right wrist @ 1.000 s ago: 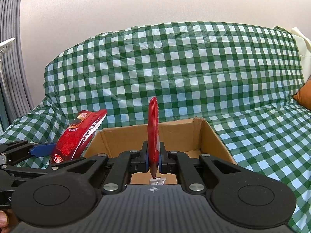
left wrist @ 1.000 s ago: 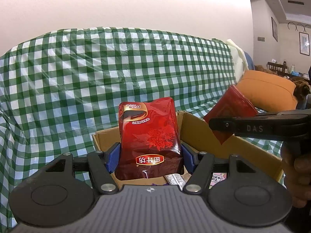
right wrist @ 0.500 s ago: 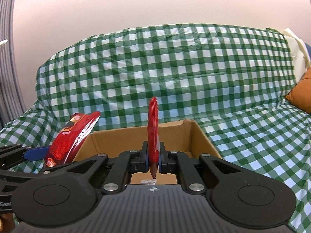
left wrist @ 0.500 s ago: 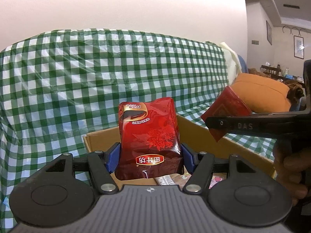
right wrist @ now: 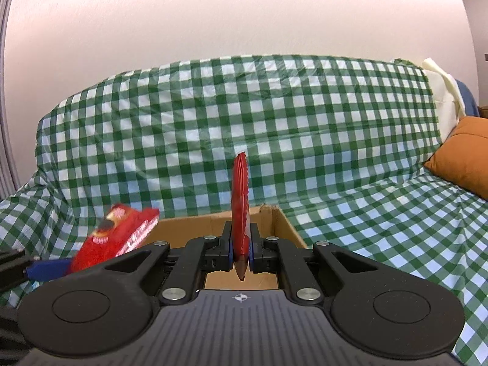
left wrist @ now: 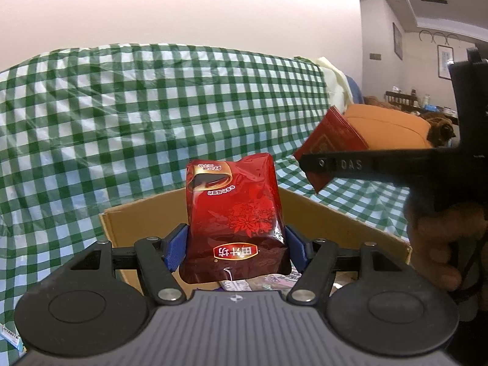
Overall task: Organize snacks
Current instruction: 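Open both grippers to drop the red bag and red packet into the box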
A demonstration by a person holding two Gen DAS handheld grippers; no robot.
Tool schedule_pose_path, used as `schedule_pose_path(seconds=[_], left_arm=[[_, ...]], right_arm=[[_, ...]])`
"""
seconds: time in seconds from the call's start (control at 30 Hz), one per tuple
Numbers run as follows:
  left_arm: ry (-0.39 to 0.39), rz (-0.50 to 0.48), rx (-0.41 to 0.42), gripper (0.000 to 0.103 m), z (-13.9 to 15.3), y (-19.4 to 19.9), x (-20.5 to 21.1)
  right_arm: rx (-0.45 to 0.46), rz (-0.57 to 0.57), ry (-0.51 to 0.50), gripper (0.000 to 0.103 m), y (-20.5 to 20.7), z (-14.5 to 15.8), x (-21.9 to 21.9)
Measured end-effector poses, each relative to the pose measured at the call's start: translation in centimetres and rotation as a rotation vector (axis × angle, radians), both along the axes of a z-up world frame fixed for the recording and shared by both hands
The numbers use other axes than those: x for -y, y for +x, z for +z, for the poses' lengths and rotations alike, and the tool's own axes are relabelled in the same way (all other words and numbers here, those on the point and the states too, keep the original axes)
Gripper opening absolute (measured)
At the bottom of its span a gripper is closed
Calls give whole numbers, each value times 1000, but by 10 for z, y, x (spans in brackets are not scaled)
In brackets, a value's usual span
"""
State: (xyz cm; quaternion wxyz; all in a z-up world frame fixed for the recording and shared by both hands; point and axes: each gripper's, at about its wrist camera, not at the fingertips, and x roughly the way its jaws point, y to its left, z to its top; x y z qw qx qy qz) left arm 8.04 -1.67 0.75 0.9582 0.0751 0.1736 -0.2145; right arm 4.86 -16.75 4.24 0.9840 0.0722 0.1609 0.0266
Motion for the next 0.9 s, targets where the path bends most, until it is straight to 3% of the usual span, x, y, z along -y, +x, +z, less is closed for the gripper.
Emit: schedule_pose_path(seconds=[0.27, 0.4, 0.43, 0.5, 0.53, 0.77, 0.9], left_arm=[[-14, -17, 6, 72, -1, 0, 2], [-29, -11, -3, 88, 1, 0, 1], [-34, -14, -18, 89, 0, 1, 0], [-23, 2, -16, 89, 1, 2, 1], [-22, 4, -11, 89, 2, 1, 1], [-48, 47, -17, 86, 8, 0, -6], [-33, 67, -17, 73, 10, -4, -10]], right_arm=[[28, -20, 1, 9, -2, 2, 2], [31, -32, -3, 14, -2, 1, 3], [14, -26, -4, 21, 0, -1, 4], [-8, -44, -16, 70, 2, -5, 1], [0, -57, -24, 74, 1, -4, 1], [-11, -62, -30, 73, 3, -4, 3], [-29, -42, -37, 74, 4, -5, -2]])
